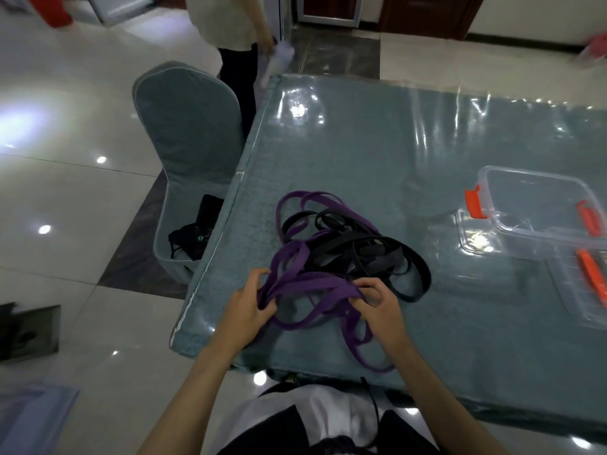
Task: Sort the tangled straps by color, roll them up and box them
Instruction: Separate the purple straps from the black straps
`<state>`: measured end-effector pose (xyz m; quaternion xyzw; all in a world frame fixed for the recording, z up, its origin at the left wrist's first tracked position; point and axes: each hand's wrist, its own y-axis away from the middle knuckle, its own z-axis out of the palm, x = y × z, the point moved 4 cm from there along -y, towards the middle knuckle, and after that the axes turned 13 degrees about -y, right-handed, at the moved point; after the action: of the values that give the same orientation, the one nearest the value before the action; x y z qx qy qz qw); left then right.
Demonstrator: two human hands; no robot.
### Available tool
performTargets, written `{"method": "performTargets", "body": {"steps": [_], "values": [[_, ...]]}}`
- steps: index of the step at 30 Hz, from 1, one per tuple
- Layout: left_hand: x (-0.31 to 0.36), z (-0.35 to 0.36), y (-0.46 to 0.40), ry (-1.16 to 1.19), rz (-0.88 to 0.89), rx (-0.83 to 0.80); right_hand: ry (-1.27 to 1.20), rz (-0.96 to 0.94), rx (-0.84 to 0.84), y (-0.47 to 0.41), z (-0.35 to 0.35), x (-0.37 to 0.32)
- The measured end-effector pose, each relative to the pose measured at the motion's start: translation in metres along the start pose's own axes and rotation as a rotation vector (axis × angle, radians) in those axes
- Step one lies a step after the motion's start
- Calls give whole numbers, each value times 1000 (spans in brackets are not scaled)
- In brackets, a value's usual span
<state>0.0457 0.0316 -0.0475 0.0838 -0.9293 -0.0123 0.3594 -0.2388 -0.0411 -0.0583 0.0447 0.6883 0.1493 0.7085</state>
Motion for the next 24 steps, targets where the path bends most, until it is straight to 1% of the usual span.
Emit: {"method": "performTargets", "body": {"steps": [5,8,12,14,16,18,19,21,22,24], "values": [[37,-13,-1,259,-75,93,-87,-52,-32,1,10,-27],[71,-17,-14,386,-41,102,-124,-95,-40,-7,36,-50],[96,-11,-30,542,-112,30,-181,-164,-19,-19,64,-73],[99,-12,-35,591,-90,-11,-173,-184,-44,-20,69,-80],[100,-13,-40,580,-67,-71,-101,-208,-122,-20,71,-83],[102,-11,-46,567,-76,-91,10,-241,-232,-18,74,-82],[103,-9,-49,568,-101,-67,47,-241,-285,-17,76,-82],[102,-9,-54,581,-155,41,48,-207,-372,-14,78,-83],[100,-10,-56,596,-179,102,8,-191,-390,-14,77,-83],[101,-13,-61,624,-223,181,-133,-161,-340,-17,69,-84]]}}
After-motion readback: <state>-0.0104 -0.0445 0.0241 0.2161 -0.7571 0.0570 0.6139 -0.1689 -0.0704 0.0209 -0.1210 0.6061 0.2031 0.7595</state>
